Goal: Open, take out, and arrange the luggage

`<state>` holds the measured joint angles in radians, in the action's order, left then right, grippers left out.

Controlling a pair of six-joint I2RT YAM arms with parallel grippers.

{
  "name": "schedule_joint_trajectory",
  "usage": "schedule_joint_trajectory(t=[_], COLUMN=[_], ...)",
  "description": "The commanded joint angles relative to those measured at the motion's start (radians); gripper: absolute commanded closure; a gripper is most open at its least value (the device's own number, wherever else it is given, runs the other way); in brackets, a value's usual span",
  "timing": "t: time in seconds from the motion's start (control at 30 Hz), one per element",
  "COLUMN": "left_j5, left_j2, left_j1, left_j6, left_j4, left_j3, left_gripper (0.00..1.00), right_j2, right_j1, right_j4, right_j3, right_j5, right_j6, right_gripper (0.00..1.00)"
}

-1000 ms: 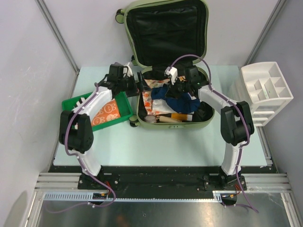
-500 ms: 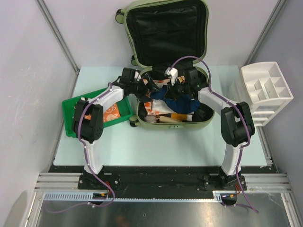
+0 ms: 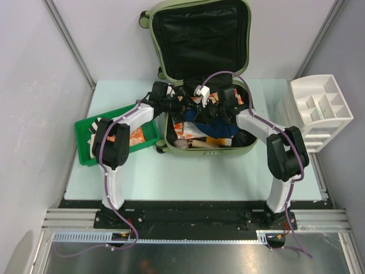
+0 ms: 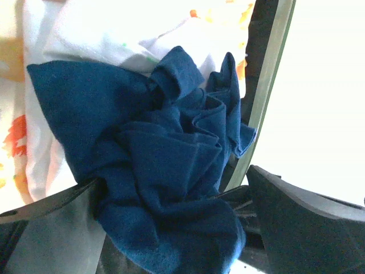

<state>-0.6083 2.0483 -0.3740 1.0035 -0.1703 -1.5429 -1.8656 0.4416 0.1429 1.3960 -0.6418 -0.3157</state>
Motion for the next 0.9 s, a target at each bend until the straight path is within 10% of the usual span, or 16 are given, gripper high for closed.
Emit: schedule_joint_trajectory(t=[0.0, 0.1, 0.13, 0.23, 0.47, 0.87], left_j5=[-0.063, -0.157, -0.175, -0.153, -0.134, -0.031], left_j2=[0.032, 0.030, 0.017, -0.031, -0.186, -0.503], left_j1=[-0.022, -0.022, -0.020, 0.000, 0.130, 0.530], left_j6=[0.026, -0.026, -0.052, -0.126, -0.284, -0.621], left_j4=[0.043, 0.136, 0.152, 0.158, 0.112, -0.121], left_j3=[-0.033, -0.020, -0.020, 0.007, 0.135, 0.320], left_gripper=[0.00, 0.17, 0.58, 1.00, 1.00, 1.00], right_j2=[0.068, 0.071, 0.074, 0.091, 0.157, 0.174], right_j1=[0.029, 0.031, 0.031, 0.011, -0.055, -0.109], right_j4=[-0.040, -0.060, -0.065, -0.062, -0.005, 0.061], right_j3=[-0.006, -0.006, -0.005, -0.005, 0.000, 0.003], right_j5=[-0.050, -0.047, -0.045, -0.051, -0.070, 0.004], right_j6=[-0.013, -0.010, -0.011, -0.002, 0.029, -0.014], right_gripper=[1.00, 1.00, 1.00, 0.89, 0.26, 0.13])
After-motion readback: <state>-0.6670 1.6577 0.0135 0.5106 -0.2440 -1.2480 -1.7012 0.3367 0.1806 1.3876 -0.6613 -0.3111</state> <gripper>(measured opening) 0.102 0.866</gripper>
